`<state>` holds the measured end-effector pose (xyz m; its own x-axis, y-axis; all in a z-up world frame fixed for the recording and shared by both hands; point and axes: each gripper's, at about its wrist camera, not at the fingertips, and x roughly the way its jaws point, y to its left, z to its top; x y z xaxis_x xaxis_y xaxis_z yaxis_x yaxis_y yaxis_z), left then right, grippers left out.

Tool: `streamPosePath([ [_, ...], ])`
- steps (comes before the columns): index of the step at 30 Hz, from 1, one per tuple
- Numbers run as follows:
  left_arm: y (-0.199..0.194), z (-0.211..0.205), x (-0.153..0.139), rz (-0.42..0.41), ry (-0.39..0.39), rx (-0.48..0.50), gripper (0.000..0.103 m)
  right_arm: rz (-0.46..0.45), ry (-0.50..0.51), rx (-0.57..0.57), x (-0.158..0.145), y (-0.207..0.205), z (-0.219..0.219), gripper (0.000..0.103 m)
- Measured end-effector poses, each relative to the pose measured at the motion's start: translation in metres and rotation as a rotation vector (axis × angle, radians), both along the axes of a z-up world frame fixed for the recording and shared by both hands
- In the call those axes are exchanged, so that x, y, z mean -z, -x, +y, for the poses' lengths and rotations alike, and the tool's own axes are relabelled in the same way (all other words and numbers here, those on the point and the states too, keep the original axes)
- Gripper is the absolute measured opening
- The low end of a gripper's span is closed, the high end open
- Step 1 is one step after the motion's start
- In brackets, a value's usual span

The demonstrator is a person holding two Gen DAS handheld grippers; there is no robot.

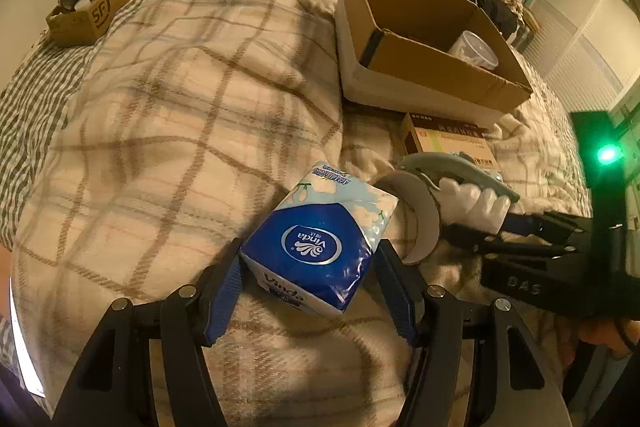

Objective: Organize objects
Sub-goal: 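Grasp the white plastic figurine with the right tool, then lower the tissue pack and figurine into the box and open both tools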

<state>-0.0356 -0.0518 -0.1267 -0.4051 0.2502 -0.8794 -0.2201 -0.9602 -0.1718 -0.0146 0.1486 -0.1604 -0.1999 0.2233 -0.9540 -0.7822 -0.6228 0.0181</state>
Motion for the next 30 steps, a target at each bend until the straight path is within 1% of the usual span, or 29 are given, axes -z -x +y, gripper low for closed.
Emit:
streamPosePath([
  [2,-0.002,0.000,-0.001,0.003,-0.005,-0.001,0.065,0.021,-0.026,-0.002,-0.009,-0.004,-0.007,0.054],
  [5,-0.006,-0.001,-0.006,0.007,-0.014,-0.004,0.065,0.074,-0.008,-0.006,-0.024,-0.011,-0.019,0.054],
  [8,-0.011,0.001,-0.012,0.012,-0.026,-0.007,0.065,0.110,-0.036,-0.021,-0.043,-0.016,-0.033,0.054],
  [16,-0.029,0.009,-0.046,0.086,-0.065,-0.008,0.065,0.165,-0.162,-0.027,-0.101,-0.039,-0.053,0.054],
  [19,-0.031,0.015,-0.060,0.117,-0.081,-0.002,0.065,0.180,-0.202,-0.029,-0.116,-0.047,-0.058,0.054],
  [24,-0.029,0.028,-0.087,0.177,-0.095,0.016,0.065,0.211,-0.262,-0.023,-0.145,-0.059,-0.056,0.054],
  [30,-0.007,0.046,-0.118,0.229,-0.104,0.038,0.065,0.252,-0.322,-0.038,-0.180,-0.059,-0.043,0.054],
])
